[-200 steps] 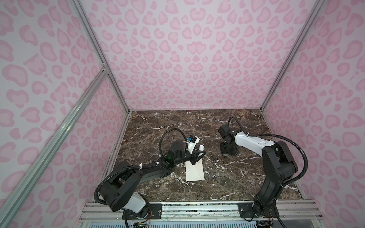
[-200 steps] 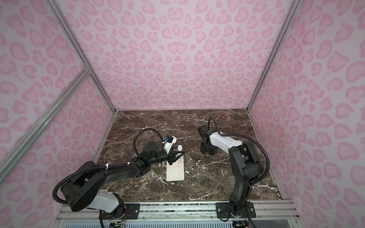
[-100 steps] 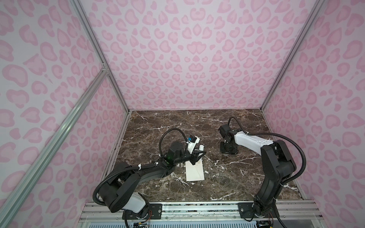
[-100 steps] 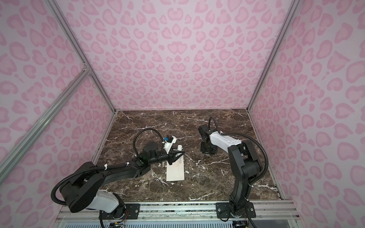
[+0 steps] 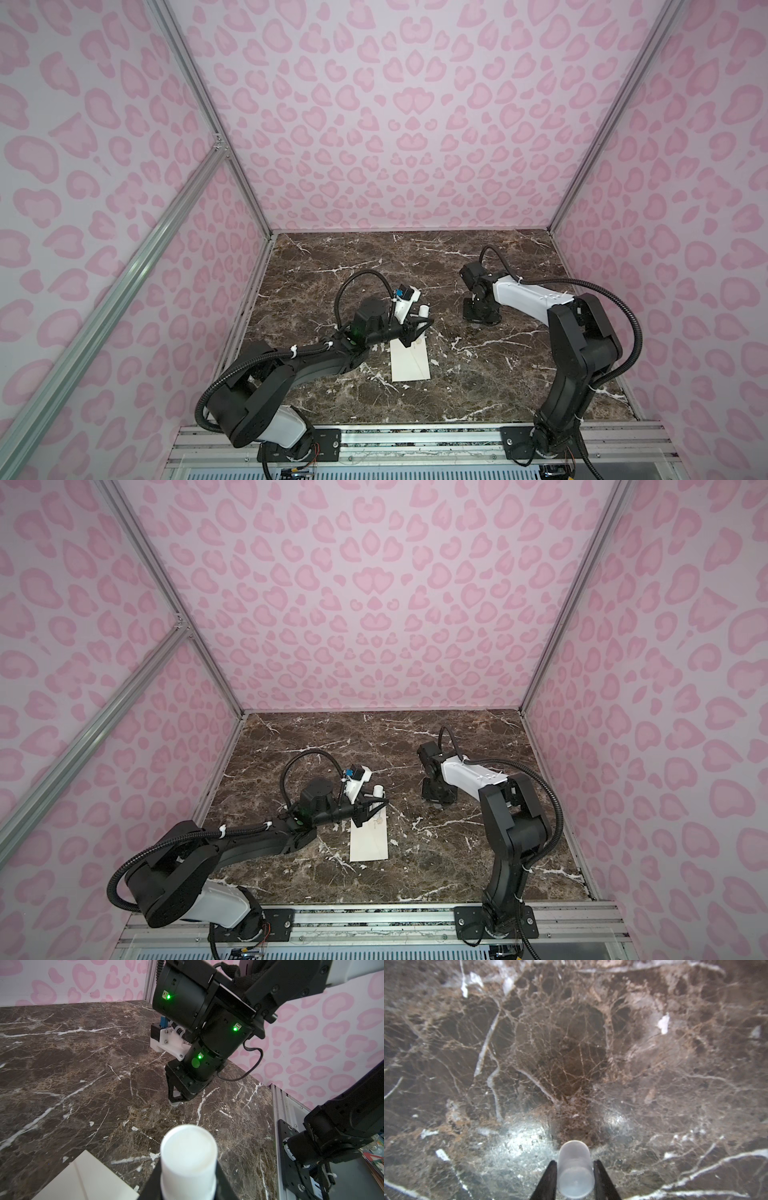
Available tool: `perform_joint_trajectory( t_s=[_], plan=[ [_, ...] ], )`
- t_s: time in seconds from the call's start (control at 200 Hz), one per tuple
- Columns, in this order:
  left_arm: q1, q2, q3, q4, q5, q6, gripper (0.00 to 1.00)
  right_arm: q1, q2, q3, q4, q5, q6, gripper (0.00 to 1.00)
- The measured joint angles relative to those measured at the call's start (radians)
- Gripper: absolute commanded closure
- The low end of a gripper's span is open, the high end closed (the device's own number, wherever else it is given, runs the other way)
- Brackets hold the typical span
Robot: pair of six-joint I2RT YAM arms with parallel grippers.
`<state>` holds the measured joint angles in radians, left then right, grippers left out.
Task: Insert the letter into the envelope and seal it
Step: 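Lower the right gripper and close it on the translucent cap, then lift the cap and carry it with the right gripper toward the glue stick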
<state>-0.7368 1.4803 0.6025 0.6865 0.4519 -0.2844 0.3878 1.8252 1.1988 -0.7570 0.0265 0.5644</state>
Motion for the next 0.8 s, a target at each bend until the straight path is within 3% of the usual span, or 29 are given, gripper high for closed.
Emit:
perform_joint_trajectory(
  t_s=[0.455, 0.8],
  plan=[
    [0.0, 0.0, 0.0, 0.0, -0.001, 0.005, 0.96, 0.0, -0.031, 0.009, -0.006, 0.0, -0.004, 0.74],
    [0.0, 0.0, -0.013, -0.004, -0.016, 0.035, 0.96, 0.047, -0.253, 0.079, -0.111, -0.026, -0.044, 0.74]
  ],
)
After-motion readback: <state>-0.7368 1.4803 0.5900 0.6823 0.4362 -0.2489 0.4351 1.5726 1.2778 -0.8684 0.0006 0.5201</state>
